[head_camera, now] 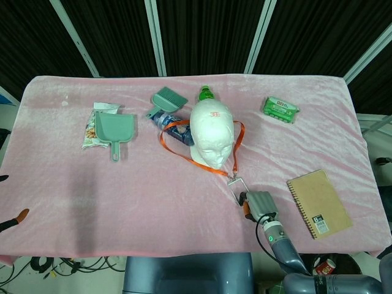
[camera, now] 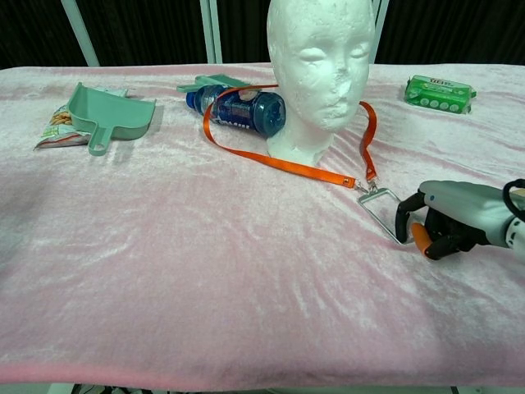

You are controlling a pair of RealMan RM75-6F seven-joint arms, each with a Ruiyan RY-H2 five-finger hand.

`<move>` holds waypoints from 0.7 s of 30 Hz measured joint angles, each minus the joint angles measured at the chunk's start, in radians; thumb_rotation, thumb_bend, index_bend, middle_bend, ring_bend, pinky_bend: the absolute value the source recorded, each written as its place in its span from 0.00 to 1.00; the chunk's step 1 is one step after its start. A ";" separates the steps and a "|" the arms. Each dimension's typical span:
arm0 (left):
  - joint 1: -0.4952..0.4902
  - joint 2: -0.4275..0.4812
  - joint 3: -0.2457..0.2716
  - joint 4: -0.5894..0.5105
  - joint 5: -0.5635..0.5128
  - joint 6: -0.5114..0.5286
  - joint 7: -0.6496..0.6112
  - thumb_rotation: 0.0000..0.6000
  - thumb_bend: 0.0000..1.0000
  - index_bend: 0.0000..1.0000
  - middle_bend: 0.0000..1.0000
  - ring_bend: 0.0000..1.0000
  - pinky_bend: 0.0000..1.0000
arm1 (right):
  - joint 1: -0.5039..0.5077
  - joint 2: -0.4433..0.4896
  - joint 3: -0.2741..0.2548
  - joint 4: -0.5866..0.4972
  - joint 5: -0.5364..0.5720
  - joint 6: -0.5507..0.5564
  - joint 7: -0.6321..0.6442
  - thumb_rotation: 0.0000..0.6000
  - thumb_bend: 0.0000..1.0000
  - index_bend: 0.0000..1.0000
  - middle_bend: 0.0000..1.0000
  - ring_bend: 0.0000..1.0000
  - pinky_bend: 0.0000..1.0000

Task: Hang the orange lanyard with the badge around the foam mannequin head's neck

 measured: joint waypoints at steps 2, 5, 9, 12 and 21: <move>0.000 0.000 0.000 0.000 0.000 0.000 0.000 1.00 0.09 0.23 0.13 0.00 0.01 | -0.005 0.004 -0.005 -0.005 -0.002 0.001 0.000 1.00 0.73 0.53 0.99 0.99 0.93; 0.000 0.000 0.000 0.000 0.000 -0.001 0.001 1.00 0.09 0.23 0.13 0.00 0.01 | -0.014 0.010 -0.013 -0.013 -0.004 0.002 0.001 1.00 0.73 0.53 0.99 0.99 0.93; 0.001 0.000 -0.001 0.000 0.000 -0.001 0.002 1.00 0.09 0.23 0.13 0.00 0.01 | -0.025 0.019 -0.021 -0.025 -0.015 0.006 0.005 1.00 0.73 0.53 0.99 0.99 0.93; 0.001 0.000 -0.001 0.000 0.000 -0.001 0.002 1.00 0.09 0.23 0.13 0.00 0.01 | -0.033 0.027 -0.027 -0.039 -0.028 0.011 0.008 1.00 0.73 0.53 0.99 0.99 0.93; 0.001 0.001 -0.001 -0.002 -0.001 -0.001 0.004 1.00 0.09 0.23 0.13 0.00 0.01 | -0.069 0.057 -0.059 -0.102 -0.083 0.033 0.021 1.00 0.70 0.51 0.99 0.98 0.92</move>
